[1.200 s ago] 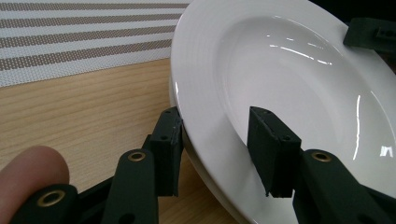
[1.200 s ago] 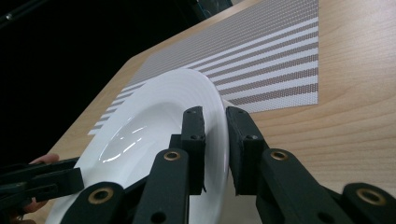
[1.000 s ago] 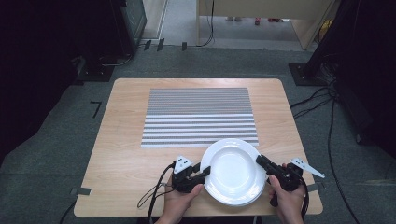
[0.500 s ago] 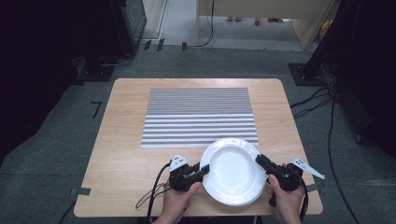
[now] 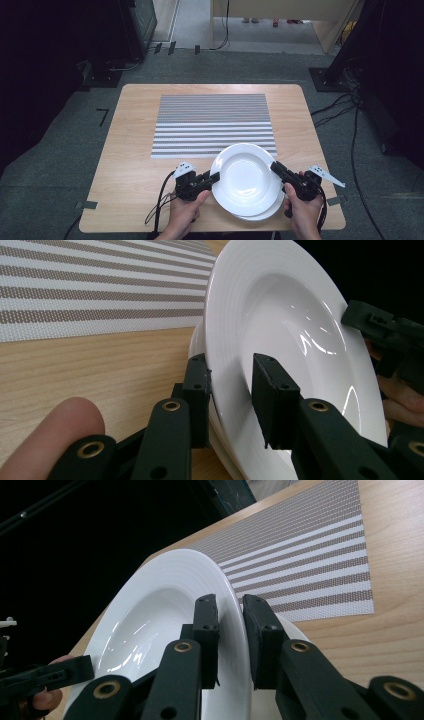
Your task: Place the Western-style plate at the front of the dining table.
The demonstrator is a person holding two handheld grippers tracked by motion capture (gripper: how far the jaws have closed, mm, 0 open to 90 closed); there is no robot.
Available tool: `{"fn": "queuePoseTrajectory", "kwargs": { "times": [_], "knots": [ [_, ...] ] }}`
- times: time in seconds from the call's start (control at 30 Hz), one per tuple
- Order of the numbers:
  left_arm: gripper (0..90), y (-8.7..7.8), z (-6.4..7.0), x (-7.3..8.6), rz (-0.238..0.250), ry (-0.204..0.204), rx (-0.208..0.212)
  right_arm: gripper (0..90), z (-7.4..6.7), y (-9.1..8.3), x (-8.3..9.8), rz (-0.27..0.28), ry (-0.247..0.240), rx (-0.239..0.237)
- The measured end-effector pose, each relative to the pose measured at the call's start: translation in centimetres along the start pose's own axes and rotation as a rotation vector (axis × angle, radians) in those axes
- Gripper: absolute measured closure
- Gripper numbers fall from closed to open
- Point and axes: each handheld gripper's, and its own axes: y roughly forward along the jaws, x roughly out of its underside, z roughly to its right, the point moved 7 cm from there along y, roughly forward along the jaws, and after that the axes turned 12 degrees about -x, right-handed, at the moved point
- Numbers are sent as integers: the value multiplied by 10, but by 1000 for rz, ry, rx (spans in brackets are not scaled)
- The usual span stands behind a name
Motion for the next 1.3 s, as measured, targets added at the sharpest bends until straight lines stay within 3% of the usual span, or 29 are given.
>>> {"fn": "queuePoseTrajectory", "kwargs": {
  "times": [0.2,0.67,1.0,1.3],
  "knots": [
    [710,-7,-5,-11,18,-6,6,787,-6,8,-5,-4,19,-16],
    [711,-19,-36,-49,57,-31,-23,790,-29,55,-32,-26,-34,-57],
    [721,-16,-60,-79,60,-71,-30,791,-34,89,-50,-49,-33,-77],
    [724,-8,-76,-103,74,-78,-55,789,-30,116,-63,-58,-24,-79]
  ]
}}
